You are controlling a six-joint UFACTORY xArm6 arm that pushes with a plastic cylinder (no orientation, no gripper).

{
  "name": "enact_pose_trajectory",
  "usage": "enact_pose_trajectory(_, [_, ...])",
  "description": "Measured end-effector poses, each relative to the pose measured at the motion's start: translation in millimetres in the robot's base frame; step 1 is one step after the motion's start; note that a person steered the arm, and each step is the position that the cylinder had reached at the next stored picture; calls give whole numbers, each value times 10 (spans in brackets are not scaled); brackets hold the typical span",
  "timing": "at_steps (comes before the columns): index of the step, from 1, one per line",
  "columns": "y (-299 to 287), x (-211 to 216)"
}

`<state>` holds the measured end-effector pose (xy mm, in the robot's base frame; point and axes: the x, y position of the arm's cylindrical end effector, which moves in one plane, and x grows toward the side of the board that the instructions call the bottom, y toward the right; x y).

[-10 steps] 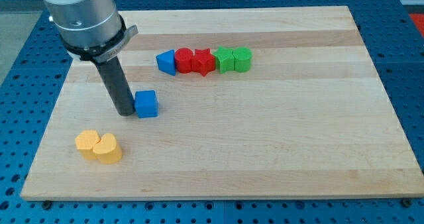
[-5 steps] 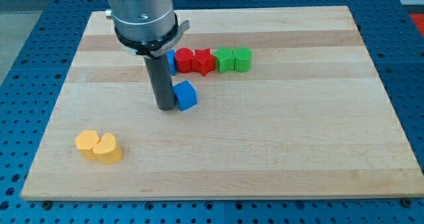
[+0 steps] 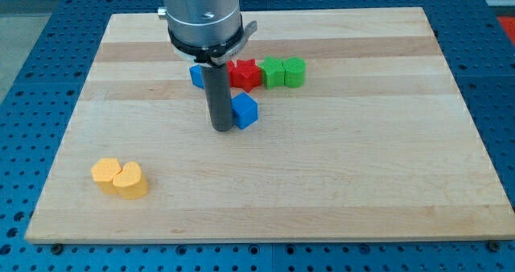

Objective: Push the blue cube below the red star

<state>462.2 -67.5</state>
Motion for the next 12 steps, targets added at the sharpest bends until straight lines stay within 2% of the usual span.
enact_pose_trajectory(1, [120, 163])
enact_pose_trajectory(3, [225, 161])
enact_pose_trajectory(12, [448, -136])
